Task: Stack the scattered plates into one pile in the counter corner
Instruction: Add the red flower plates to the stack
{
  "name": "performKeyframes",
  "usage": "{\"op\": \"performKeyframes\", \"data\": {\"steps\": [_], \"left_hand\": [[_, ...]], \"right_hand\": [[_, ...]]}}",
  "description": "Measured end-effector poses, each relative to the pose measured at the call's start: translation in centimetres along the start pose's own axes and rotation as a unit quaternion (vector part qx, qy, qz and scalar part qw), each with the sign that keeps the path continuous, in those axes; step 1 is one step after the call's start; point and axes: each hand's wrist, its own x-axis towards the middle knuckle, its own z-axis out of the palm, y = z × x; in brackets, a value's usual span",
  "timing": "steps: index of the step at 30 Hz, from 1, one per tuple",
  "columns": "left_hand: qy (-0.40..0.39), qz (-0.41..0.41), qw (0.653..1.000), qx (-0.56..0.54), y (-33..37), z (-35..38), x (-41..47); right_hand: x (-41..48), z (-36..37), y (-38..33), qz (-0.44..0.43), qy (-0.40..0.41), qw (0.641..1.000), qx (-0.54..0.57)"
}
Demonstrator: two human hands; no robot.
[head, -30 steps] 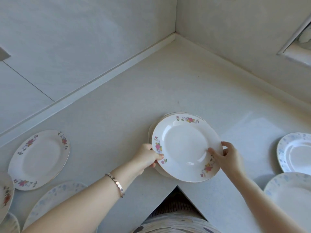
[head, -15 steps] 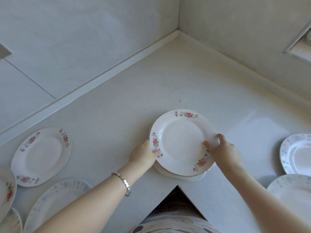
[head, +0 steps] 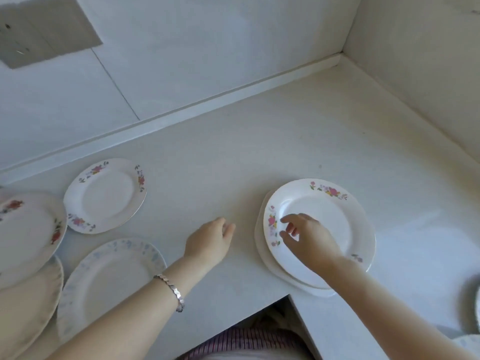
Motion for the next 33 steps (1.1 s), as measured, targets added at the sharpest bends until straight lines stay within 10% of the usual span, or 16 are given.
{"op": "performKeyframes", "data": {"steps": [12, 17, 20, 27, 33], "left_hand": [[0.142, -0.267, 0.917, -0.259, -26.4, -8.8, -6.1], [0.145, -0.366, 0.784, -0.48, -32.1, -9.8, -7.1], [0.161, -0.417, 0.632, -0.634, -34.4, -10.0, -6.2], [0.207, -0.363, 0.441, -0.794, -38.3, -10.8, -3.4], [0.236, -0.341, 0.456, -0.787, -38.6, -10.9, -3.6]], "right_hand": [[4.5, 18.3, -21.3, -0.027, -0.213, 0.976, -0.016], [6.1, 22.3, -23.6, 0.072, -0.173, 0.982, -0.026], [6.4, 22.5, -23.7, 0.075, -0.172, 0.981, -0.05], [5.8, 21.2, -22.4, 0.071, -0.155, 0.984, 0.047], [4.9, 18.6, -20.7, 0.091, -0.069, 0.976, 0.188]]}}
